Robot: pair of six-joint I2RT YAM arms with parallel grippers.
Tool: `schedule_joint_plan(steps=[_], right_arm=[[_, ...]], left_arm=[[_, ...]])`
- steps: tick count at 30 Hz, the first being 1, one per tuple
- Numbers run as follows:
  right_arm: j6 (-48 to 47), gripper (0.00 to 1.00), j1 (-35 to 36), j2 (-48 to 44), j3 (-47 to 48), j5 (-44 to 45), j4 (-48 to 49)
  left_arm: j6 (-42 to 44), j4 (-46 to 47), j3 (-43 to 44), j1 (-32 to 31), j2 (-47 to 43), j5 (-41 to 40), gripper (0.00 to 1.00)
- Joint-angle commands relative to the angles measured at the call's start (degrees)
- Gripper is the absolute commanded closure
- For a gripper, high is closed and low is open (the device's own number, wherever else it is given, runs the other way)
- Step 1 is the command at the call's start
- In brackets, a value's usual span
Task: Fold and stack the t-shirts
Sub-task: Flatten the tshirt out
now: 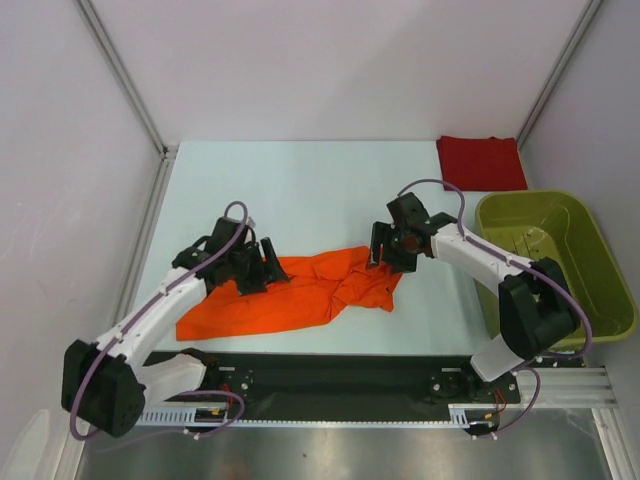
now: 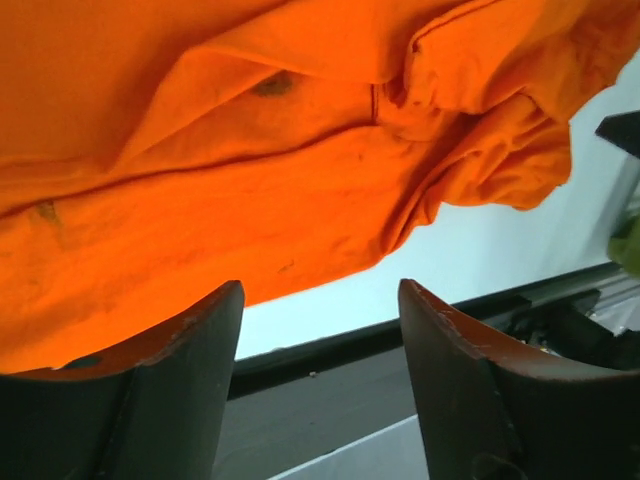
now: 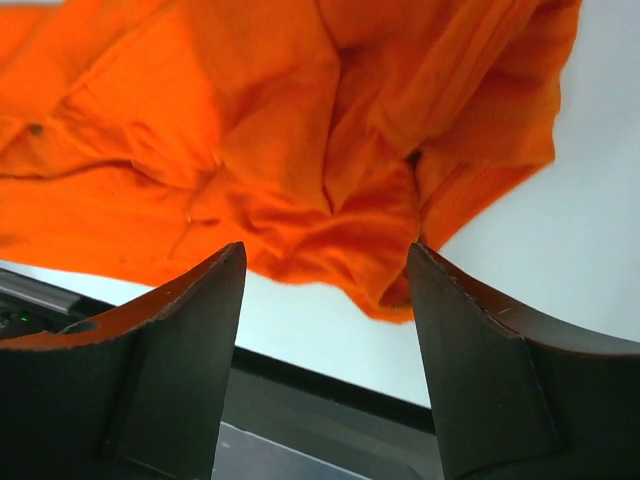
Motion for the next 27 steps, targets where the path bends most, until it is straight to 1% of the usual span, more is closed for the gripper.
schedule_joint_plan(steps=[1,2,3,4,5,6,7,8,9,11,12,15,18,19,22,24,27], right_arm=[[1.26,0.30,-1.17,2.78,1.41,-5.13,5.38],[1.17,0.30,-1.17,3.40,1.50,-6.28,5.82],[1.17,0.31,-1.17,4.27,1.58,-7.33,6.00],[1.69,0.31,-1.26,4.72,1.85,-8.74,5.92],[1.87,0.31,-1.17,4.90,1.94,-9.01,5.83],[1.79,0.32,-1.17,4.90,2.02,-9.01,5.65],[1.61,0.32,-1.17,4.81,2.03,-8.75,5.56],[1.52,0.32,-1.35,4.64,2.11,-8.49,5.30],[1.35,0.32,-1.52,4.37,2.03,-8.05,5.21],[1.08,0.32,-1.96,3.76,1.76,-7.96,5.21],[0.99,0.32,-2.05,3.76,1.67,-7.87,5.04],[0.38,0.32,-2.75,3.93,1.41,-7.87,4.77],[0.47,0.32,-3.37,4.28,0.89,-7.96,5.47],[0.55,0.32,-3.46,4.54,0.88,-8.05,5.74],[1.34,0.32,-3.72,5.77,0.79,-9.19,6.53],[1.96,0.33,-3.55,6.57,0.97,-9.89,7.41],[3.10,0.35,-3.46,8.05,1.06,-10.68,8.99]], left_arm=[[2.56,7.14,1.90,-0.92,1.74,-2.82,0.32],[2.91,8.81,2.16,-0.92,2.44,-3.43,0.35],[4.05,9.87,3.73,-0.92,4.80,-4.31,0.44],[4.84,9.36,4.88,-0.75,6.39,-6.76,0.47],[6.07,8.49,7.41,-0.48,7.97,-7.48,0.47],[8.95,7.87,8.48,-0.48,11.46,-7.83,0.47],[10.11,7.95,9.19,-0.48,12.98,-7.66,0.45],[10.73,7.95,10.24,-0.13,14.65,-5.92,0.38],[11.69,8.21,10.43,-0.04,15.97,-4.34,0.32],[12.49,8.30,10.69,-0.21,19.31,-3.79,0.19],[12.93,8.74,10.34,-0.22,19.93,-4.05,0.18],[15.29,9.09,9.55,-0.13,21.43,-7.04,0.18],[18.98,10.58,9.46,-0.13,23.80,-7.22,0.19],[19.61,11.02,9.37,-0.13,24.50,-6.70,0.19],[20.49,14.10,8.58,0.40,28.28,-3.36,0.23],[20.49,16.30,7.88,0.40,30.13,-2.83,0.26],[20.75,17.35,7.88,0.40,31.88,-2.56,0.27]])
